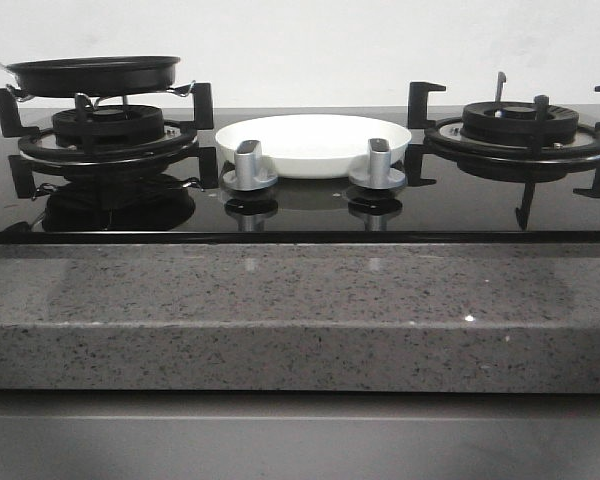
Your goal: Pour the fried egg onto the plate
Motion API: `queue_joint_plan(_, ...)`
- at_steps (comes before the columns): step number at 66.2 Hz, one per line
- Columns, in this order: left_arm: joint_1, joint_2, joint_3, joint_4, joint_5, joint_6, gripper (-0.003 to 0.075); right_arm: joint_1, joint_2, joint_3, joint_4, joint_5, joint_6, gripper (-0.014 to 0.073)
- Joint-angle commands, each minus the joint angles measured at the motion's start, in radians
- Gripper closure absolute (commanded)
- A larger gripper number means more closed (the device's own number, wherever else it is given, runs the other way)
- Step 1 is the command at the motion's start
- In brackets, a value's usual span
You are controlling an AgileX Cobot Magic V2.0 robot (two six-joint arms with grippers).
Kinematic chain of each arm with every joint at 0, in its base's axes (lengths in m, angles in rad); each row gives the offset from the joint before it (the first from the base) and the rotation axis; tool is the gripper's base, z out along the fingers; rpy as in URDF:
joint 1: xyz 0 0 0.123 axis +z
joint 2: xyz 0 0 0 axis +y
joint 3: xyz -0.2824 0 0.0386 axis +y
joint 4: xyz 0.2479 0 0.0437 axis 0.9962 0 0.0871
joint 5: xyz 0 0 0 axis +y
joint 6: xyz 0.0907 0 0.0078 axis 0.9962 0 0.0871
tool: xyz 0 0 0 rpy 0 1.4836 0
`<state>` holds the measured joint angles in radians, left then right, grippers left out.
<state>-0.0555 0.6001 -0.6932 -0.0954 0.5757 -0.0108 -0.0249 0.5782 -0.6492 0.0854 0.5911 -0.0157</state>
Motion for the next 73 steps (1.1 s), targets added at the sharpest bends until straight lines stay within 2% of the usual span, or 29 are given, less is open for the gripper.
queue_joint_plan(1,-0.008,0.019,-0.028,-0.007,-0.071,-0.005,0.0609,-0.004,0.023,-0.034,0.001,-0.064,-0.010,0.0603)
queue_joint_plan(10,-0.008,0.026,-0.026,-0.007,-0.088,-0.004,0.0403,-0.004,0.062,-0.034,0.001,-0.076,-0.010,0.0328)
queue_joint_plan(16,-0.008,0.026,-0.026,-0.007,-0.112,-0.004,0.0359,-0.004,0.093,-0.036,0.007,-0.094,-0.010,0.0167)
queue_joint_plan(19,-0.008,0.026,-0.026,-0.007,-0.126,-0.004,0.0365,-0.004,0.114,-0.040,0.021,-0.094,-0.010,0.0137)
queue_joint_plan(32,-0.008,0.026,-0.026,-0.007,-0.136,-0.004,0.0367,0.036,0.262,-0.156,0.092,-0.020,-0.034,0.0172)
queue_joint_plan(40,-0.008,0.026,-0.026,-0.007,-0.136,-0.004,0.0367,0.126,0.388,-0.261,0.100,0.013,-0.084,0.0204)
queue_joint_plan(53,-0.008,0.026,-0.024,-0.007,-0.136,-0.004,0.0367,0.252,0.588,-0.445,0.099,0.010,-0.098,0.0207)
queue_joint_plan(59,-0.008,0.026,-0.024,-0.007,-0.136,-0.004,0.0367,0.265,0.687,-0.545,0.099,0.032,-0.098,0.0207)
queue_joint_plan(73,-0.008,0.026,-0.024,-0.007,-0.136,-0.004,0.0367,0.264,0.932,-0.823,0.102,0.234,-0.098,0.0207)
